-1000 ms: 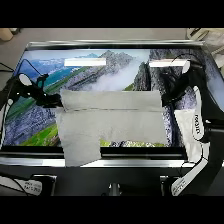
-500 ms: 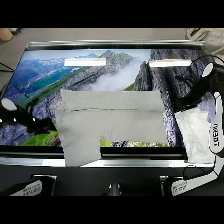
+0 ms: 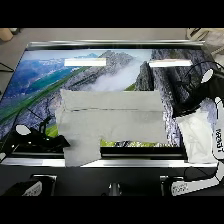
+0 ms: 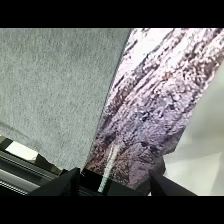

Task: Fold the shirts.

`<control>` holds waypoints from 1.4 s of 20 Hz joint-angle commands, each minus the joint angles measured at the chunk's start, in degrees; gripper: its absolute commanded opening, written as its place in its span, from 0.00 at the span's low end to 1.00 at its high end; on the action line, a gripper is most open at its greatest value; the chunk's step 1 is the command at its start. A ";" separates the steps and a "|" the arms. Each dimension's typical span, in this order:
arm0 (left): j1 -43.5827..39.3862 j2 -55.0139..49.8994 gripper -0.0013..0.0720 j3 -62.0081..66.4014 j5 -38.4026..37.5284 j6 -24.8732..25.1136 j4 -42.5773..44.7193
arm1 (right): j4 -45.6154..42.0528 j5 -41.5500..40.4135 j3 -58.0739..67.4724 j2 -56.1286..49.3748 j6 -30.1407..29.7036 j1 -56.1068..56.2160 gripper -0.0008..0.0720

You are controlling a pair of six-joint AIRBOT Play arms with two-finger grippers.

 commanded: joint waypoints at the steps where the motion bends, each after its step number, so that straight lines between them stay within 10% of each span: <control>1: -1.70 0.04 0.63 -0.92 6.38 -1.84 0.42 | 0.11 -1.55 -4.92 2.60 -0.35 0.00 0.59; 6: -1.70 0.09 0.05 -0.85 7.80 -1.07 0.39 | 0.81 -6.78 -23.10 11.50 -2.23 -0.02 0.71; 23: -1.70 1.84 0.05 -0.81 7.30 1.20 0.37 | 9.84 -17.05 -35.80 10.10 -0.42 0.00 0.67; 28: -1.68 1.81 0.05 1.29 7.80 1.44 0.42 | 9.42 -17.42 -35.80 9.07 0.39 0.00 0.33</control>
